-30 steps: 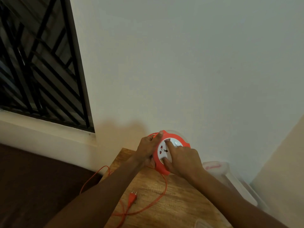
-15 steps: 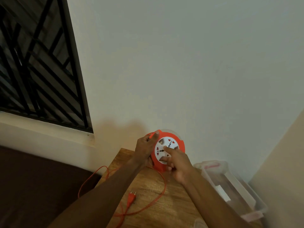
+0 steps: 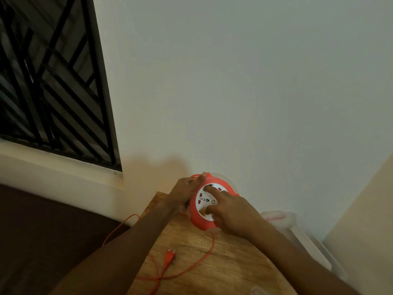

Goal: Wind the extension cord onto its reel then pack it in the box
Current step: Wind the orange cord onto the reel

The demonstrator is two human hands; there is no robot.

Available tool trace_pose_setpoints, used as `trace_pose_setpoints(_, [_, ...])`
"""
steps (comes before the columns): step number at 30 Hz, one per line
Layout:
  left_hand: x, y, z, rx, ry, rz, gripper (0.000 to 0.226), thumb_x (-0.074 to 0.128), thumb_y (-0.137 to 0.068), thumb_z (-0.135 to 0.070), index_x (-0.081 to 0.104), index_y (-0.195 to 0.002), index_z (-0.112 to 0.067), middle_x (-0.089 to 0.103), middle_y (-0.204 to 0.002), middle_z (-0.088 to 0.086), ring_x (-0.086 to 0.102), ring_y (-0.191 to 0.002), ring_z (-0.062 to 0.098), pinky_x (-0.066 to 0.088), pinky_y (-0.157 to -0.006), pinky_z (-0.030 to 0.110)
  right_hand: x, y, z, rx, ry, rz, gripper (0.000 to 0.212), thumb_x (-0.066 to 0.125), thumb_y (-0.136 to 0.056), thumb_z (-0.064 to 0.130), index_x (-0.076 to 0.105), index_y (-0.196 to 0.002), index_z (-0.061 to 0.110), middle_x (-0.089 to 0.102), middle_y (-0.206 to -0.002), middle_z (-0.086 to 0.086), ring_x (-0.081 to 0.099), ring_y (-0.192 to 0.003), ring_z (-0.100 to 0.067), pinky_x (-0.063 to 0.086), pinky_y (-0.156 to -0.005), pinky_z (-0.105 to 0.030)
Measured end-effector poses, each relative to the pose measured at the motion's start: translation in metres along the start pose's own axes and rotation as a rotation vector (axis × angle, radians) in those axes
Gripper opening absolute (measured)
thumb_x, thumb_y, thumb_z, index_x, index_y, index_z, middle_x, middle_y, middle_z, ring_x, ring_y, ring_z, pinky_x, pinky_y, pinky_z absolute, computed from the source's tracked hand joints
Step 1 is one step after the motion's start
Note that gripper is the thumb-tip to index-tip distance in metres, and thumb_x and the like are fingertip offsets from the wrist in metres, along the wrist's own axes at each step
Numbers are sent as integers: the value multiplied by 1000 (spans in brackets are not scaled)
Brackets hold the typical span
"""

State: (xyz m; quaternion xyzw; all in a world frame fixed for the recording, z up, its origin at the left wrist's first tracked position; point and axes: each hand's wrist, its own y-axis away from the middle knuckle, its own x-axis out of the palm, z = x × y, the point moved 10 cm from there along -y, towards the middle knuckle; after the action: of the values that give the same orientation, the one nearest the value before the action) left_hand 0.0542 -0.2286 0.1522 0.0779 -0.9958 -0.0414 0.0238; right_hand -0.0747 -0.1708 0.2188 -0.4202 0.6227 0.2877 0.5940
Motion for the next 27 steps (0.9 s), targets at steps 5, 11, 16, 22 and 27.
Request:
trace_pose_setpoints(5, [7,-1,0,-18,-62,40,63,67,-80,-65,76,-113,-13,82,-102,11,80,-92,33,66,-83,48,19,-3,4,-72,186,167,55,65,-92,29,44,-142,43,24,-159,-17,46,-130,-39,48,-98,-53])
trace_pose_setpoints(11, [10,0,5,-27,-69,50,56,70,-87,-59,75,-115,-11,82,-103,12,79,-93,35,65,-85,48,22,-8,6,-131,285,245,57,64,-94,30,40,-145,39,33,-153,-18,46,-129,-42,45,-102,-53])
trace_pose_setpoints(16, [9,0,-6,26,-76,18,64,66,-79,-66,76,-114,-14,83,-102,8,80,-90,31,66,-81,43,8,-13,-12,43,202,151,62,55,-97,39,27,-152,36,53,-139,-16,58,-118,-37,50,-96,-47])
trace_pose_setpoints(22, [8,-1,-17,60,-63,-3,61,65,-81,-65,75,-116,-16,82,-105,8,80,-91,32,66,-84,48,4,-8,-10,120,191,36,69,58,-96,41,22,-154,35,59,-135,-12,64,-113,-31,51,-95,-43])
trace_pose_setpoints(27, [10,0,-23,85,42,-45,36,61,-94,-51,76,-106,-21,83,-100,4,80,-87,28,66,-73,39,-7,-1,-34,463,-59,-84,60,32,-100,58,22,-154,34,57,-140,-2,62,-117,-24,51,-95,-39])
